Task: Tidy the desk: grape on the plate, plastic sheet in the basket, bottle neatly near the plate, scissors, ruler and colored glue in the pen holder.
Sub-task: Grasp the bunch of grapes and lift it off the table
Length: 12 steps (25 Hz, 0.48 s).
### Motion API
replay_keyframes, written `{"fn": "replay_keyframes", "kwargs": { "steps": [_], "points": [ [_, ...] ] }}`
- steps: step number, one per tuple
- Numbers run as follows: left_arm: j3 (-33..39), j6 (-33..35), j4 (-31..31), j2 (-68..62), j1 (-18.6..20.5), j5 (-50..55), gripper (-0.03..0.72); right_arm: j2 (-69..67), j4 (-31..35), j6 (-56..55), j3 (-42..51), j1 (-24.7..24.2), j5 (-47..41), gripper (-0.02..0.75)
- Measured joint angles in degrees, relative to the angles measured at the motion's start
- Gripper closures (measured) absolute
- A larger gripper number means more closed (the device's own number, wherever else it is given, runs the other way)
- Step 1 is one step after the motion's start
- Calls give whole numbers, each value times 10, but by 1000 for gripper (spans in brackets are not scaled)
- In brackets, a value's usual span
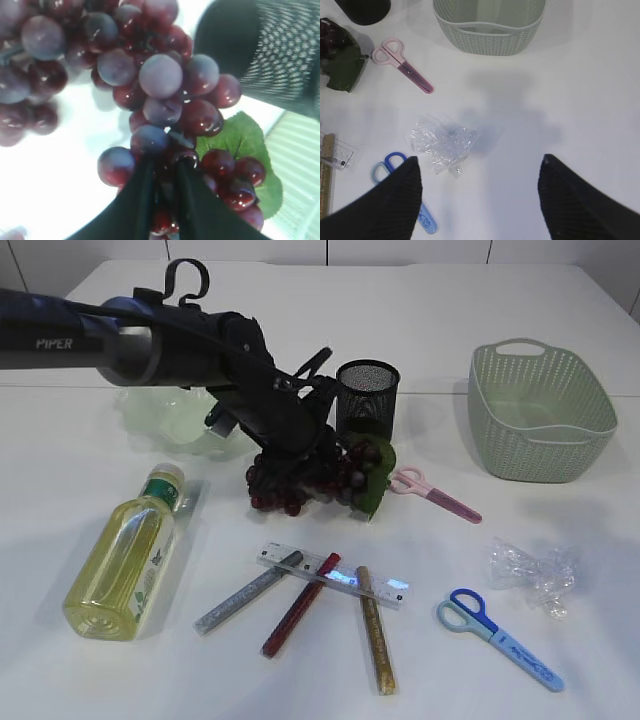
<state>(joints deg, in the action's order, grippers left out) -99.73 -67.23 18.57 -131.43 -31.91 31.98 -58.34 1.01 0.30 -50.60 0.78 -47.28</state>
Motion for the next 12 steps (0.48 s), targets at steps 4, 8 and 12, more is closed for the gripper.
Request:
{"fn": "replay_keyframes", "kwargs": {
  "steps": [4, 8, 12],
  "points": [
    [0, 11, 0, 18, 0, 3, 602, 0, 0, 0, 0, 0, 0, 175],
    [0, 14, -1, 38, 0, 4, 603, 0, 0, 0, 0, 0, 0, 175],
    [0, 15, -4, 57, 0, 6, 608, 0, 0, 0, 0, 0, 0, 175]
  ]
}}
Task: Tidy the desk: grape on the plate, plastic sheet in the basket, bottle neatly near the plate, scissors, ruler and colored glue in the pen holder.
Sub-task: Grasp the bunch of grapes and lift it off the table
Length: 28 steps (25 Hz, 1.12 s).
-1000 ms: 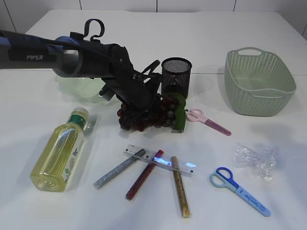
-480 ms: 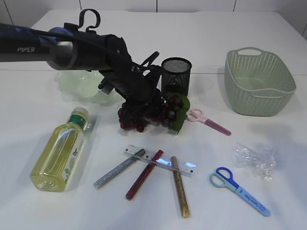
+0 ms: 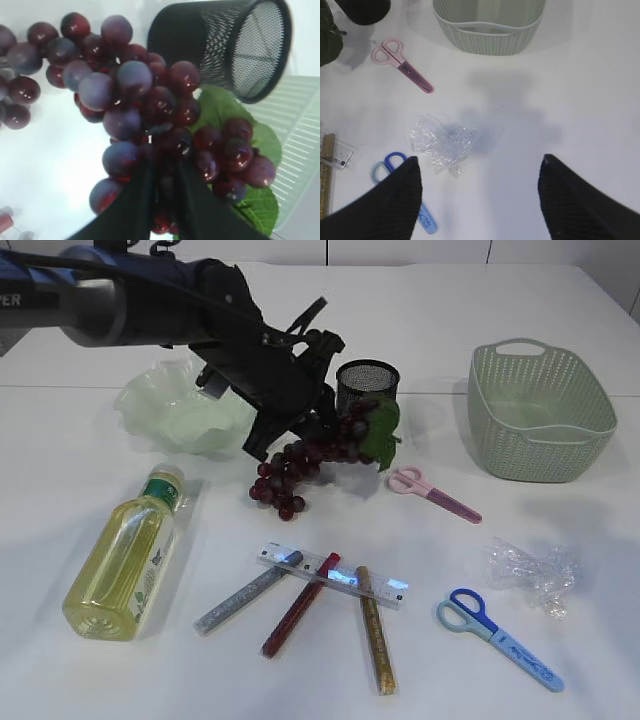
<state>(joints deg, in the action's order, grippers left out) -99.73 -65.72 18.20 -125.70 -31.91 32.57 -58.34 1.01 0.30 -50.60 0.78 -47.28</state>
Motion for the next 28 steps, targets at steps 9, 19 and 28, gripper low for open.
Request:
{"fn": "replay_keyframes", "kwargs": {
  "steps": [9, 19, 28],
  "points": [
    [0, 11, -17, 52, 0, 8, 610, 0, 0, 0, 0, 0, 0, 175],
    [0, 27, -23, 104, 0, 11, 610, 0, 0, 0, 0, 0, 0, 175],
    [1, 34, -27, 153, 0, 7, 611, 0, 0, 1, 0, 0, 0, 175]
  ]
}}
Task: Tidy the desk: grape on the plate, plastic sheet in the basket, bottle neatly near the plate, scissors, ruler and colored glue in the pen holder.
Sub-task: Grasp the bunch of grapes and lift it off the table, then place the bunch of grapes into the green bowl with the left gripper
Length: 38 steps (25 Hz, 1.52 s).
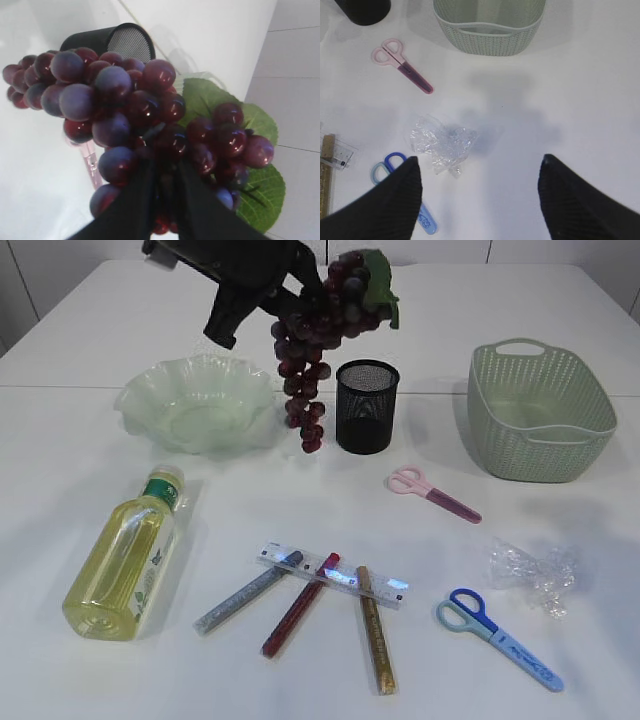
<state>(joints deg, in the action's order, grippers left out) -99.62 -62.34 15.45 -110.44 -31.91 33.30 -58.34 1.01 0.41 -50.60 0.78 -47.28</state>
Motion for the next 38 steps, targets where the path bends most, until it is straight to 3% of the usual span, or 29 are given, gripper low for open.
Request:
{"fn": "replay_keyframes", "kwargs": {
  "steps": [12, 27, 38],
  "points": [
    [2, 6, -3, 63, 14, -125, 612, 0, 0, 0, 0, 0, 0, 175],
    [2, 6, -9, 66, 174, -157, 613, 0, 0, 0, 0, 0, -1, 175],
    [2, 6, -17, -16, 192, -190, 614, 0, 0, 0, 0, 0, -6, 175]
  ]
}}
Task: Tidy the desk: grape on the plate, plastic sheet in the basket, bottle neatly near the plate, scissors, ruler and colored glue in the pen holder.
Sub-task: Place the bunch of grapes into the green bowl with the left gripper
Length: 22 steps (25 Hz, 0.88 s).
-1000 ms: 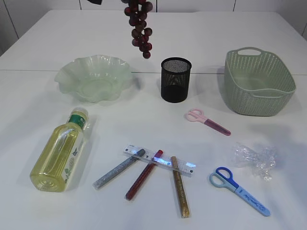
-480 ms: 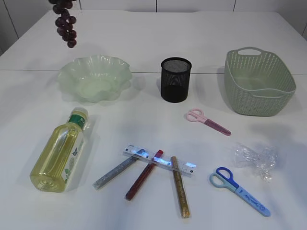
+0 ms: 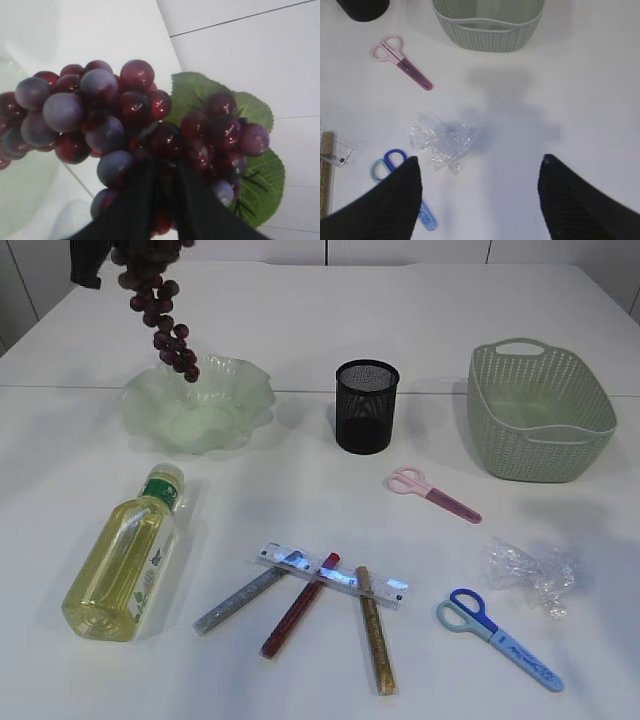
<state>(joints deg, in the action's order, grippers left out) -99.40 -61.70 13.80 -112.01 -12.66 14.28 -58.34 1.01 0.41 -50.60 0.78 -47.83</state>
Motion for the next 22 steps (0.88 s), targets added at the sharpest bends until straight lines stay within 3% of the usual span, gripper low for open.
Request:
{"fn": "replay_keyframes", "kwargs": {
  "steps": [10, 13, 15, 19, 22],
  "points": [
    [0, 0, -7, -81, 0, -1, 613, 0, 0, 0, 0, 0, 5, 176],
    [0, 0, -12, -88, -1, 5, 579, 0, 0, 0, 0, 0, 7, 175],
    [0, 0, -15, -88, -3, 11, 498, 0, 0, 0, 0, 0, 8, 175],
    [0, 0, -16, -88, -4, 31, 263, 0, 0, 0, 0, 0, 9, 176],
    [0, 0, -17, -88, -4, 49, 181, 0, 0, 0, 0, 0, 10, 175]
  ]
}}
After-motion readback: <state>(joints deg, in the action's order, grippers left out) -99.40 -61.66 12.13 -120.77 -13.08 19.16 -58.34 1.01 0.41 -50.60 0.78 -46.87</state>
